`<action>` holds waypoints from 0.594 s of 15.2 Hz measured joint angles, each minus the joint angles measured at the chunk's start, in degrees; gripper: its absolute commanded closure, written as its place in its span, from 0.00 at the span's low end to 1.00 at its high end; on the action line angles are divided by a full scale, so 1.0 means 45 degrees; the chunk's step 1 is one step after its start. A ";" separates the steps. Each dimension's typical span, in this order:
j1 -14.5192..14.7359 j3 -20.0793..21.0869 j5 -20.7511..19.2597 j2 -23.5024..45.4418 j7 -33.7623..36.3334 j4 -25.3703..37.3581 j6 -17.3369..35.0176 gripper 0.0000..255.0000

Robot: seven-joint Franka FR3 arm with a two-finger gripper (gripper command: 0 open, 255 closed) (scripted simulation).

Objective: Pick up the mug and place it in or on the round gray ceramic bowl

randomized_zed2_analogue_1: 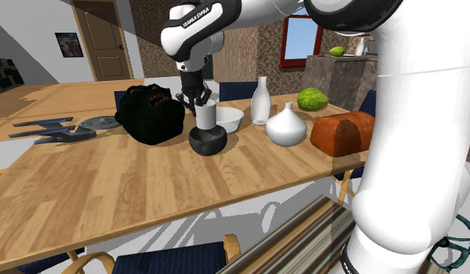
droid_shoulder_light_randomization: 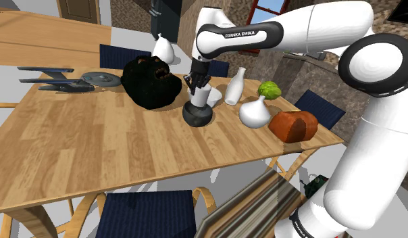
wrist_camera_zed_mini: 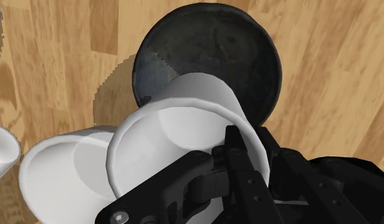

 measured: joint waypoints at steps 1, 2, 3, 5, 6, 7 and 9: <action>0.0002 -0.0004 -0.0016 0.0041 0.0020 -0.0087 0.0126 1.00; 0.0000 -0.0006 -0.0022 0.0050 0.0026 -0.0147 0.0193 1.00; 0.0000 -0.0007 -0.0024 0.0052 0.0031 -0.0177 0.0226 1.00; 0.0000 -0.0008 -0.0028 0.0064 0.0034 -0.0191 0.0254 1.00; 0.0000 -0.0008 -0.0029 0.0065 0.0036 -0.0194 0.0259 1.00; 0.0000 -0.0008 -0.0029 0.0065 0.0036 -0.0196 0.0262 1.00; 0.0001 -0.0008 -0.0030 0.0066 0.0037 -0.0194 0.0263 0.00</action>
